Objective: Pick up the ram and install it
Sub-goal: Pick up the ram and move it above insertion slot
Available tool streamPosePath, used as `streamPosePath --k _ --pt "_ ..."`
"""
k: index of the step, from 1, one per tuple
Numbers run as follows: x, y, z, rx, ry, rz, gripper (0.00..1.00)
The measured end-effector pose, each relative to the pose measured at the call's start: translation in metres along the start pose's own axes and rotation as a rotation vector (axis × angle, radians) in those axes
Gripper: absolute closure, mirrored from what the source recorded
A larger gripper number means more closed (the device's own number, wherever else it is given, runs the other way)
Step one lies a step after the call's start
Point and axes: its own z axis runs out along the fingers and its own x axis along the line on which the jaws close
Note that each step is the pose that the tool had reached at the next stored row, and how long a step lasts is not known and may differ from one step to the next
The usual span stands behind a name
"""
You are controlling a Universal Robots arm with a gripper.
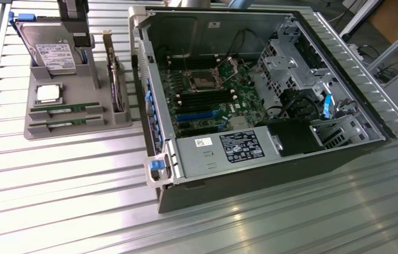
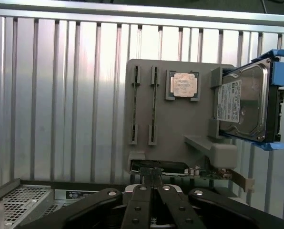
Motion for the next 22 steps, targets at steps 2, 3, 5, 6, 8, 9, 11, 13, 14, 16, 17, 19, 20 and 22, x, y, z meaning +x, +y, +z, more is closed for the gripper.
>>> streamPosePath --k 2,3,5,6,8,9,11,13,14,16,17,19,20,22 --pt "0.0000 -0.0001 0.0001 0.0001 0.0000 0.002 0.90" --pt "0.0000 -0.0001 0.0004 0.0002 -0.0003 0.015 0.90" --pt "0.0000 -0.0001 0.0018 0.0013 -0.0023 0.069 0.90" --pt "0.0000 -0.0001 0.0021 0.0016 -0.0028 0.086 0.90" --pt "0.0000 0.0016 0.0024 0.0020 -0.0035 0.101 0.90" --pt "-0.0001 0.0023 0.0024 0.0019 -0.0035 0.105 0.90" --pt "-0.0002 0.0057 0.0026 0.0023 -0.0043 0.127 0.90" --pt "-0.0003 0.0077 0.0027 0.0024 -0.0045 0.131 0.90" --pt "-0.0003 0.0077 0.0027 0.0025 -0.0045 0.131 0.90" --pt "-0.0003 0.0077 0.0026 0.0024 -0.0045 0.131 0.90" --pt "-0.0004 0.0077 0.0026 0.0024 -0.0045 0.131 0.90" --pt "-0.0003 0.0077 0.0027 0.0024 -0.0045 0.131 0.90" --pt "-0.0003 0.0077 0.0026 0.0024 -0.0045 0.131 0.90" --pt "-0.0004 0.0077 0.0026 0.0024 -0.0045 0.131 0.89"
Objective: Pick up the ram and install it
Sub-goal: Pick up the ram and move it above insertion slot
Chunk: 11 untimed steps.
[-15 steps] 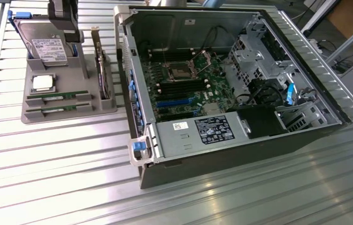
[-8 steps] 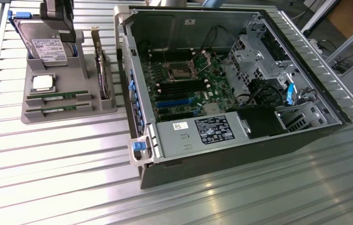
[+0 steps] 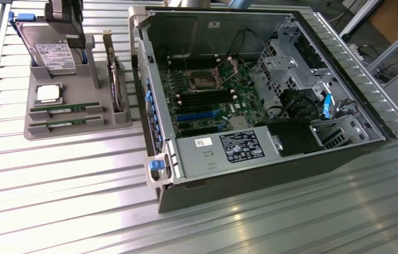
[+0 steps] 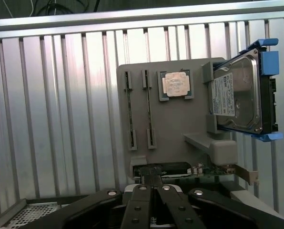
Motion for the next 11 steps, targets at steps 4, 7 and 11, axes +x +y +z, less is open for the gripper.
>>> streamPosePath --k 4,7,11 --pt "0.0000 0.0000 0.0000 0.0000 -0.0001 0.000 0.64" --pt "0.0000 0.0000 0.0002 0.0000 0.0000 0.000 0.64" --pt "0.0001 -0.0001 0.0031 0.0000 -0.0001 0.000 0.64"
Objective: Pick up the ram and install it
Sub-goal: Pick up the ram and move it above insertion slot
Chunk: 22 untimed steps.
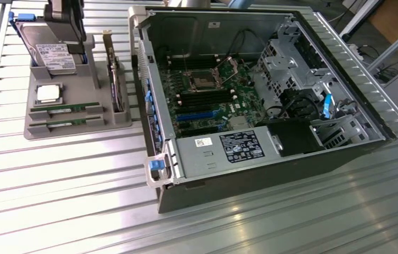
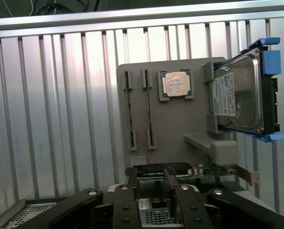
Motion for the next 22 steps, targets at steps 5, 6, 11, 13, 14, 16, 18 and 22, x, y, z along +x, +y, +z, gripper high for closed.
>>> streamPosePath --k 5,6,11,13,14,16,18,22 --pt "0.000 -0.0001 0.0033 0.0000 0.0000 0.000 0.64" --pt "0.000 -0.0001 0.0039 0.0000 0.0000 0.000 0.64" --pt "0.000 -0.0003 0.0071 0.0000 0.0000 0.000 0.64" --pt "0.000 -0.0003 0.0080 0.0000 0.0000 0.000 0.64" --pt "0.000 -0.0003 0.0084 0.0000 0.0000 0.000 0.64" --pt "0.000 -0.0004 0.0100 0.0000 0.0000 0.000 0.64" --pt "0.000 -0.0004 0.0113 0.0000 0.0001 0.000 0.64" --pt "0.000 -0.0004 0.0134 0.0000 0.0000 0.000 0.64"
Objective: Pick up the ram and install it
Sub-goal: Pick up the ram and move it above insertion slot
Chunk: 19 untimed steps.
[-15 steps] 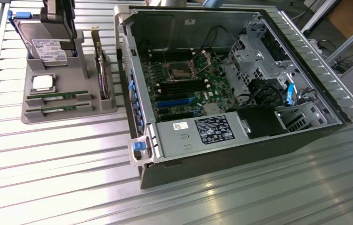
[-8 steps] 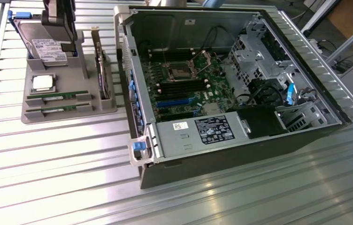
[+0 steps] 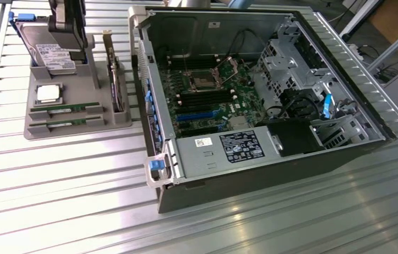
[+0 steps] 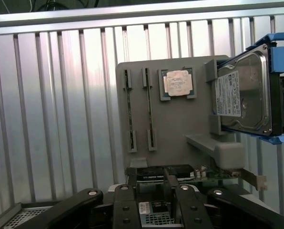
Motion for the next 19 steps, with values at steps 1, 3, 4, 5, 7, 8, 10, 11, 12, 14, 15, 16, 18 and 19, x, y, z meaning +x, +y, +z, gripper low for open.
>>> streamPosePath --k 1,3,4,5,7,8,10,11,12,14,15,16,18,19 --pt "0.0000 0.0000 0.0003 0.0000 0.0000 0.000 0.64" --pt "0.0000 0.0000 0.0012 0.0000 0.0000 0.000 0.64" --pt "0.0000 0.0000 0.0015 -0.0001 0.0000 0.000 0.64" --pt "0.0000 -0.0001 0.0017 -0.0001 0.0001 0.000 0.64" --pt "0.0000 -0.0001 0.0024 0.0000 0.0000 0.000 0.64" --pt "0.0000 -0.0001 0.0029 0.0000 0.0000 0.000 0.64" --pt "0.0001 -0.0001 0.0043 0.0000 0.0000 0.000 0.64" --pt "0.0001 -0.0001 0.0046 0.0000 0.0000 0.000 0.64" --pt "0.0001 -0.0002 0.0049 0.0000 0.0000 0.000 0.64" --pt "0.0001 -0.0002 0.0057 0.0000 0.0000 0.000 0.64" --pt "0.0001 -0.0002 0.0059 0.0000 0.0000 0.000 0.64" --pt "0.0001 -0.0002 0.0064 0.0000 0.0000 0.000 0.64" --pt "0.0001 -0.0003 0.0075 0.0000 -0.0001 0.000 0.64" --pt "0.0001 -0.0003 0.0079 0.0000 0.0000 0.000 0.64"
